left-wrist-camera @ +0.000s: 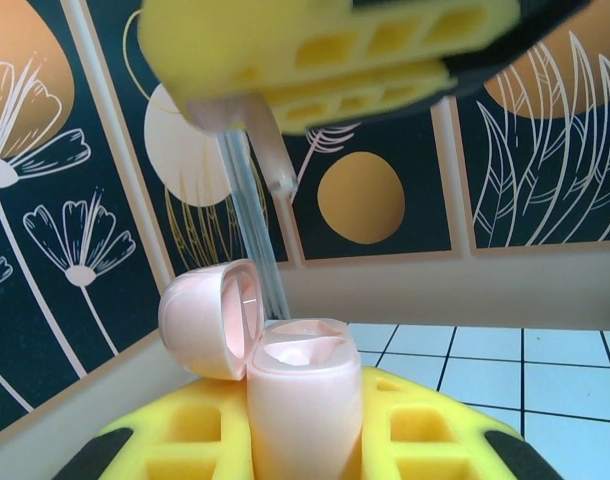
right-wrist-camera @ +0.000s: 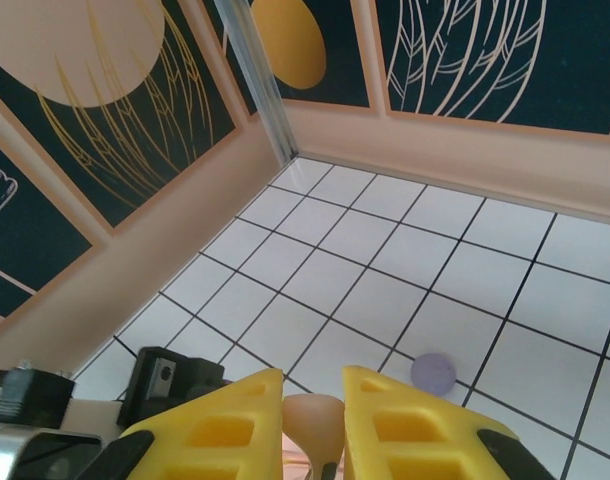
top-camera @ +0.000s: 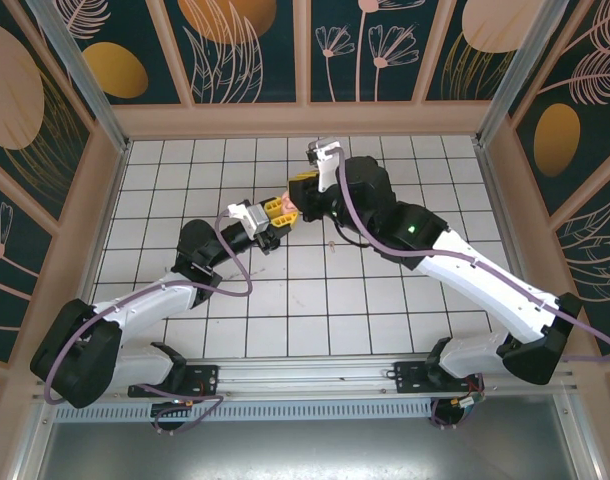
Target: Insert the wireless bluetooth earbuds into the charging case
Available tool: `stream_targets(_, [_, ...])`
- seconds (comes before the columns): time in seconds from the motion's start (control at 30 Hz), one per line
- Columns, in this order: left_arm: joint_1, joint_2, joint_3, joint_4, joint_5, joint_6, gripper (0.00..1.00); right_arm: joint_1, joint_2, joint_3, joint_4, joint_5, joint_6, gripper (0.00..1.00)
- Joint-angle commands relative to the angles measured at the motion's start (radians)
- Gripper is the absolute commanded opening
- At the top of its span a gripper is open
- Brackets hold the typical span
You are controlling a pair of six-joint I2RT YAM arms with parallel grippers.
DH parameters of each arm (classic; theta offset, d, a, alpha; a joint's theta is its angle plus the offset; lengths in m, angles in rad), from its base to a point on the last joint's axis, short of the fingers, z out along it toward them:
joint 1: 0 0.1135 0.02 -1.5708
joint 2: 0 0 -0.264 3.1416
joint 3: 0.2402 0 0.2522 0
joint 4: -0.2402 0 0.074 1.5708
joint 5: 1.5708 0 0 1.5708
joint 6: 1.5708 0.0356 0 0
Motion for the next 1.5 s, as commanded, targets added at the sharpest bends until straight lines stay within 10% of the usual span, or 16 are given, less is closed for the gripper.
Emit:
stream_targets(0.0, [-0.004,0.007,0.032,0.058,0.023,-0.016,0.0,0.008,-0.025,-0.028,0.053,0.012,0.001,0.18])
stream_targets(1.47, [-0.006,0.017,0.071,0.032,0.02,-0.063,0.0,0.008,-0.039,-0.108,0.081,0.009,0.037,0.17])
